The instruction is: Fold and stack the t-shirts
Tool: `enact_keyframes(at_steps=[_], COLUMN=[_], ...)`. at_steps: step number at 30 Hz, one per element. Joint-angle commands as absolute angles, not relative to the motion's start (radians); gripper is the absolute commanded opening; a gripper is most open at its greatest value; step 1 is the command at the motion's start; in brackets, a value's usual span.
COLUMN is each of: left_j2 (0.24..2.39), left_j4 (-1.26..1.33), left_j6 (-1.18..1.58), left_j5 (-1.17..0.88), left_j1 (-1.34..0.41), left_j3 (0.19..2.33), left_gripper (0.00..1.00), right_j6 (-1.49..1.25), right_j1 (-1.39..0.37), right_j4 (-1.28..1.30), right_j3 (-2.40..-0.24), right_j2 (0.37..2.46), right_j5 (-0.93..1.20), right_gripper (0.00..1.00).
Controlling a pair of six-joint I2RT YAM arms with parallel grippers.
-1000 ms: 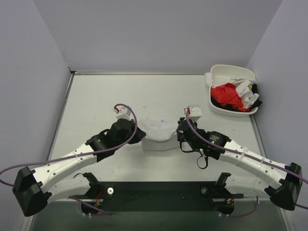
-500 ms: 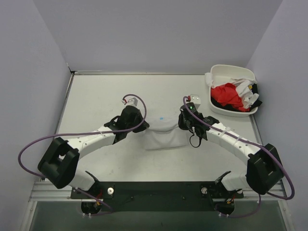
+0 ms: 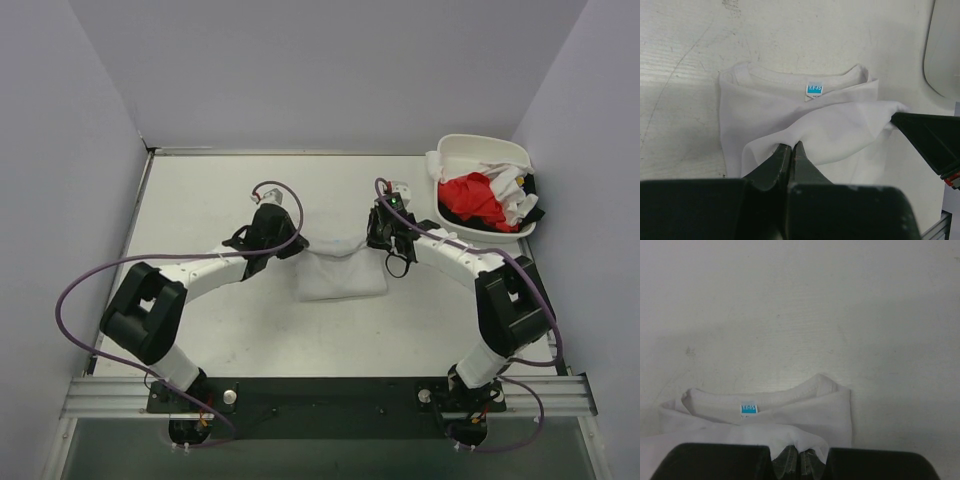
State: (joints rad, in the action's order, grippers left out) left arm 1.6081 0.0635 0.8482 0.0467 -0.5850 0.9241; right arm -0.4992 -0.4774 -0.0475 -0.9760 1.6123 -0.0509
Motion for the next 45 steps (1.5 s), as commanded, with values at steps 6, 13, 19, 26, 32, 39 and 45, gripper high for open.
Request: enact_keyframes(at_steps=[6,13,19,26,32,39,45], left_j2=[1.646,1.605,1.487,1.457,1.457,1.479,1.544], left_j4=[0.107,0.127,0.054,0.027,0.414,0.647,0.807], left_j6=[0.862,0.858,0.859,0.906,1.011,0.997,0.979], left_j5=[0.066,0.100,0.058,0.068,-0.112,-0.167,-0.241], left_j1=[-0.558,-0.549,-0.583,-0.744,-0.747,-0.750,-0.735], left_j3=[0.930,0.937,0.994,1.023,0.803,0.652,0.562], left_gripper=[0.44,0.94,0.95,0.96,0.97,0.97,0.97], right_j6=[-0.489,-0.471,-0.459,-0.529,-0.580,-0.675,-0.750], right_j1=[-0.440,-0.436,-0.463,-0.477,-0.446,-0.428,-0.426], right_j4=[-0.064,-0.100,-0.072,-0.031,-0.057,-0.063,-0.017], right_j3=[-1.120,-1.108,-1.054,-1.086,-1.212,-1.299,-1.290], right_j2=[1.733,1.688,1.533,1.519,1.653,1.758,1.746], right_j5=[-0.029,-0.071,-0.092,0.064,0.269,0.422,0.511], right_gripper=[0.77,0.99,1.00,1.00,1.00,1.00,1.00])
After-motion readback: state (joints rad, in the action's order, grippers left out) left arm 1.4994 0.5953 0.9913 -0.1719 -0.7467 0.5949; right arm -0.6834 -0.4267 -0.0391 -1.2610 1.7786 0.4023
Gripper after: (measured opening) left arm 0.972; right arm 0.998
